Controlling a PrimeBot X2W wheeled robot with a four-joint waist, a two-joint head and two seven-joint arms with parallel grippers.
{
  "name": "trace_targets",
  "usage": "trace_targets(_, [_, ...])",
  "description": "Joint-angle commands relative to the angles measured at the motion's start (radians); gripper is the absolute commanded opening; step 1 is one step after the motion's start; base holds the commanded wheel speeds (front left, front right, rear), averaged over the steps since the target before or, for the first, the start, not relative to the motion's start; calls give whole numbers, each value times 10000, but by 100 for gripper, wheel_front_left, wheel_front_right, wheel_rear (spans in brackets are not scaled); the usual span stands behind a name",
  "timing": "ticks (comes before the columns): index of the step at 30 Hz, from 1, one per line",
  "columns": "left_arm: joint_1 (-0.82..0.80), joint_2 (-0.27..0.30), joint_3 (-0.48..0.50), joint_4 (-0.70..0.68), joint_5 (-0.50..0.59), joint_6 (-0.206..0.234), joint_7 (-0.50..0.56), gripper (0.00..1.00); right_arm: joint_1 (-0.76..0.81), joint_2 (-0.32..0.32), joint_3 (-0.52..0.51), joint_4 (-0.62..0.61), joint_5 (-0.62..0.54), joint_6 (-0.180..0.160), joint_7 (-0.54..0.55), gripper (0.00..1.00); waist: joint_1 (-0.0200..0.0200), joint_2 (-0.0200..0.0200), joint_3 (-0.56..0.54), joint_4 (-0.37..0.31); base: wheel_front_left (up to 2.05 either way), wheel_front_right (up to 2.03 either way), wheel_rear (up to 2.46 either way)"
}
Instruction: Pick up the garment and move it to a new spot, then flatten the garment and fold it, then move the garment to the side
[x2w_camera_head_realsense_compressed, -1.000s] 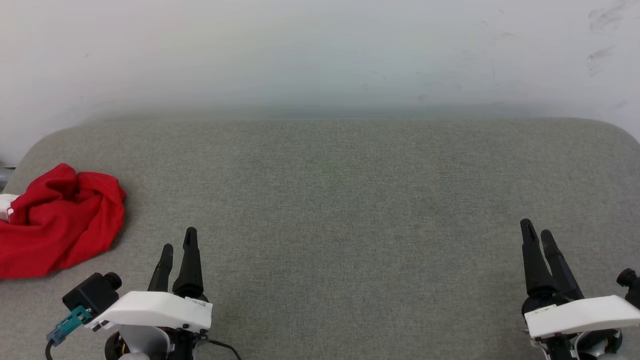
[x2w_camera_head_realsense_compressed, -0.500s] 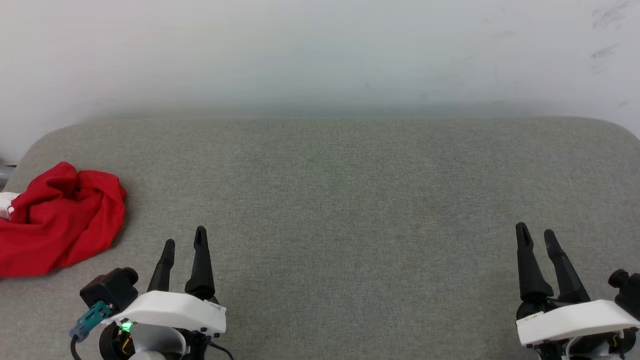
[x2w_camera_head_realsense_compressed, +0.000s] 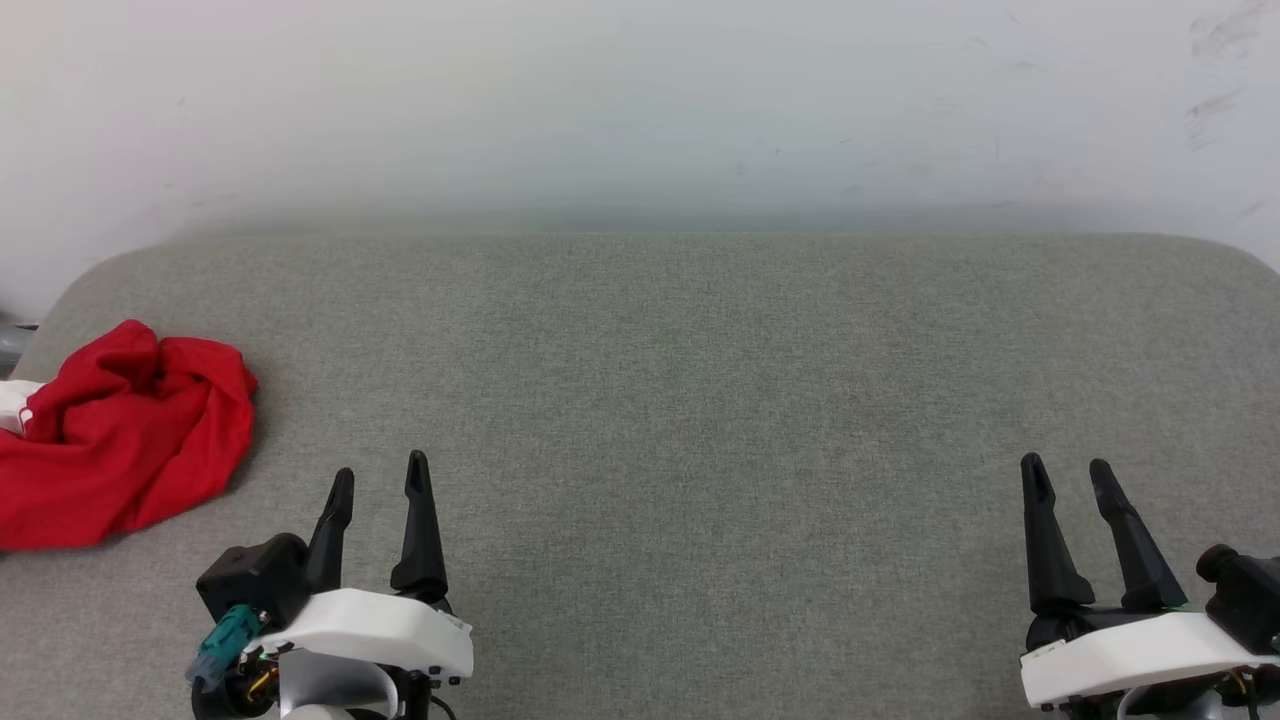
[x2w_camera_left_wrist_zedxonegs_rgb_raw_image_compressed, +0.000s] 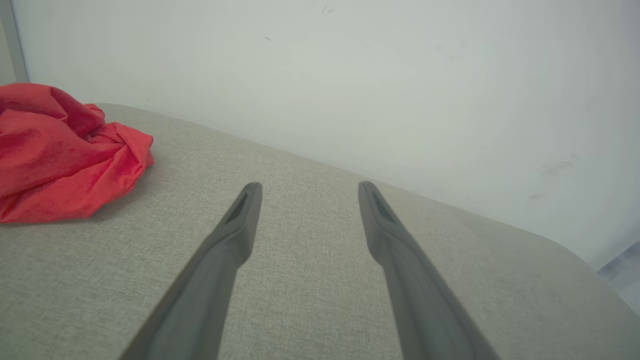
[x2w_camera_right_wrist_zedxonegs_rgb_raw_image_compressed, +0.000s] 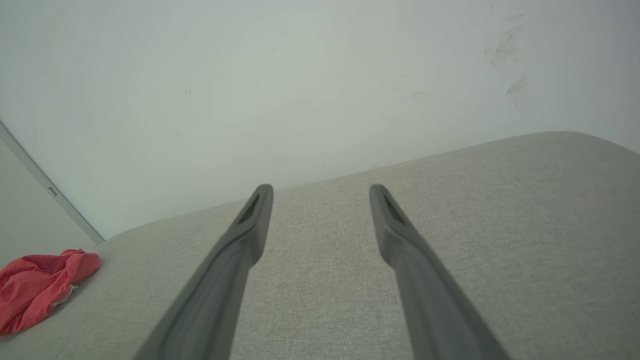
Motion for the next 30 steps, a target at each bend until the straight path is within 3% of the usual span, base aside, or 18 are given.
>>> trace_targets(1, [-14,77,-52,-139,253,43,-90,100,-43,13,21,-154,-236,-2,-80,100,0,-1,7,4,0,0,0])
trace_targets(20, [132,140,-351,-292,1926,324,-520,100,104,19,-11,-482,-1836,-2,-523,100,0,-1,64,14,0,0,0])
trace_targets(30, [249,105,-294,-375,2712,338,-727,100,186,21,-61,-617,-1992,-3,-718,100,0,-1,58,14,0,0,0])
